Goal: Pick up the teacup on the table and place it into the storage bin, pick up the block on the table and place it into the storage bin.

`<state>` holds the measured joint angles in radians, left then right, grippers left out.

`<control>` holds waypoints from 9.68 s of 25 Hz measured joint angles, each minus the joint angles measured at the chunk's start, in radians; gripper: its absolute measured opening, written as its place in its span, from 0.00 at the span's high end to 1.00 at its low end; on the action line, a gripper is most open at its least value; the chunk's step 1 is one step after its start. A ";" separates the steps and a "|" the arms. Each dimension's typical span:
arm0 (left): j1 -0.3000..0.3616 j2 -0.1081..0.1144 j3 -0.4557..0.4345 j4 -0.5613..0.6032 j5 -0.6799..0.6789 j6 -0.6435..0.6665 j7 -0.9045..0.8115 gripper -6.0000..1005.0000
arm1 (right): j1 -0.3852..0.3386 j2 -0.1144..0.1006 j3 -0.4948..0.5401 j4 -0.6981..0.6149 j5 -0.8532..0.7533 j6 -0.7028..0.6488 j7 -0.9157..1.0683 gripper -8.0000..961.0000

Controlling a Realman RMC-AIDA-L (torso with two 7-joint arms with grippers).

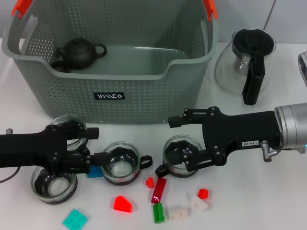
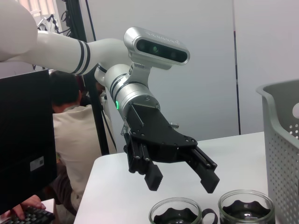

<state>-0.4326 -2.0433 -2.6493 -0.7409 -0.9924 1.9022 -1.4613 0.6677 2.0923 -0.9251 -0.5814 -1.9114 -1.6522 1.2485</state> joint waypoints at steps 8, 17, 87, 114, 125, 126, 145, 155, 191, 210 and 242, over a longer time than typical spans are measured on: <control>0.000 0.000 -0.001 0.000 0.000 0.000 0.000 0.14 | -0.002 0.000 0.002 0.000 0.000 0.000 0.000 0.07; 0.000 0.000 -0.001 0.000 -0.001 0.000 -0.001 0.14 | -0.004 0.000 0.002 0.000 0.000 0.000 0.000 0.07; 0.011 -0.003 -0.019 0.016 0.054 0.012 0.015 0.14 | 0.319 0.017 -0.451 -0.250 -0.495 0.054 0.531 0.08; 0.013 -0.012 -0.042 0.023 0.026 0.013 0.016 0.14 | 0.316 0.020 -0.719 -0.205 -0.440 0.269 0.571 0.08; 0.013 -0.012 -0.052 0.034 0.026 0.014 0.023 0.14 | 0.314 0.021 -0.724 -0.186 -0.430 0.295 0.572 0.20; 0.013 -0.012 -0.052 0.034 0.026 0.015 0.023 0.14 | 0.314 0.021 -0.724 -0.185 -0.429 0.295 0.573 0.21; 0.025 -0.012 -0.052 0.034 0.026 0.017 0.025 0.14 | 0.310 0.017 -0.739 -0.193 -0.429 0.294 0.613 0.87; 0.025 -0.006 -0.055 0.034 0.026 0.032 0.025 0.14 | 0.280 0.010 -0.714 -0.299 -0.430 0.203 0.649 0.92; 0.023 0.010 -0.070 0.025 0.031 0.054 0.036 0.14 | 0.416 -0.001 -0.203 -0.473 -0.402 0.322 0.935 0.87; 0.015 0.005 -0.067 0.034 0.026 0.058 0.060 0.14 | 0.627 0.001 -0.212 0.083 -0.541 0.851 1.000 0.85; 0.022 0.002 -0.067 0.034 0.027 0.058 0.061 0.14 | 0.618 0.006 -0.230 0.199 -0.539 0.853 1.008 0.80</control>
<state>-0.4110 -2.0417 -2.7167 -0.7071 -0.9659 1.9603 -1.4005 1.2861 2.0984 -1.1551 -0.3820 -2.4501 -0.7995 2.2565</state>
